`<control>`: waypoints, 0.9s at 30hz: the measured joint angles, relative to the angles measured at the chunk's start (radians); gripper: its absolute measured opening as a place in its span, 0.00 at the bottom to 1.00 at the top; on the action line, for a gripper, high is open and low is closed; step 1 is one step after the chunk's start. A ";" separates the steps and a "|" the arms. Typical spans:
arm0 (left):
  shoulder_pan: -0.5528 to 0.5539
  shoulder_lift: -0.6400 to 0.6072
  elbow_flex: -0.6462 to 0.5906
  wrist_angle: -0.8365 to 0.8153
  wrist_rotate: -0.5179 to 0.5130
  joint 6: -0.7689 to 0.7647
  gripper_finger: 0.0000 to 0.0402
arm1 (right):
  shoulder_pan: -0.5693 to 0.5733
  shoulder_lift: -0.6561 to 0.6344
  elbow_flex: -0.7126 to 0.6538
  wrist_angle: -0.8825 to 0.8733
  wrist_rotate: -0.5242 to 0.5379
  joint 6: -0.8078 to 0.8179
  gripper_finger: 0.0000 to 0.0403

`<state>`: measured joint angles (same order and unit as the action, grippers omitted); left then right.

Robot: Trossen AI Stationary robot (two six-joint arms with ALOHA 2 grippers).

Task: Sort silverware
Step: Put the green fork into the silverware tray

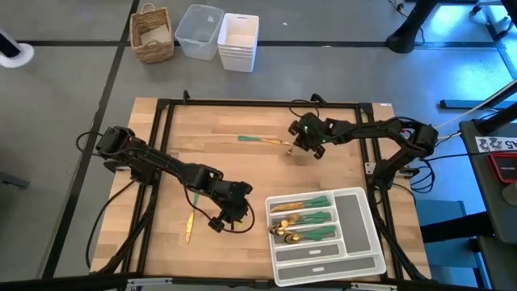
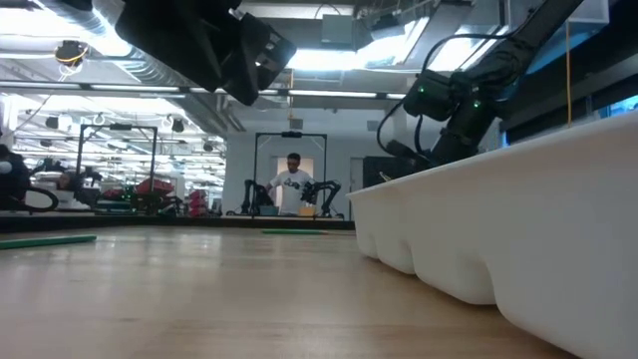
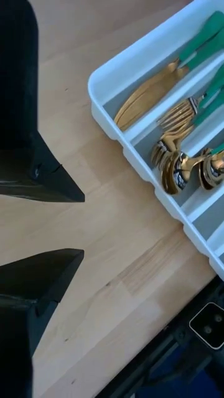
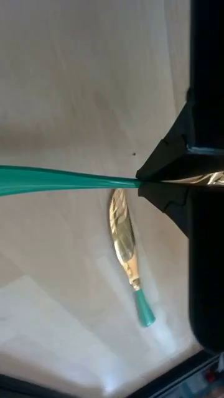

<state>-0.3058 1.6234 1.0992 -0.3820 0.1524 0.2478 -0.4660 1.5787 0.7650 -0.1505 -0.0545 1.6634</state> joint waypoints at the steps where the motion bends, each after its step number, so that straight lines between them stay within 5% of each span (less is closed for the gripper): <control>1: 0.000 0.000 0.000 -0.002 0.000 0.000 0.31 | 0.000 0.000 0.000 -0.001 -0.002 -0.018 0.03; 12: 0.000 0.000 -0.019 -0.040 0.000 0.003 0.31 | 0.031 -0.002 0.000 -0.006 -0.123 -0.197 0.03; 21: 0.037 0.002 -0.191 0.325 -0.004 -0.105 0.31 | 0.085 -0.002 0.000 0.044 -0.164 -0.264 0.04; 27: 0.067 0.002 -0.263 0.384 -0.006 -0.192 0.31 | 0.139 -0.057 0.001 0.075 -0.158 -0.307 0.04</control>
<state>-0.2392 1.6249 0.8358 0.0022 0.1459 0.0562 -0.3268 1.5221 0.7658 -0.0751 -0.2124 1.3568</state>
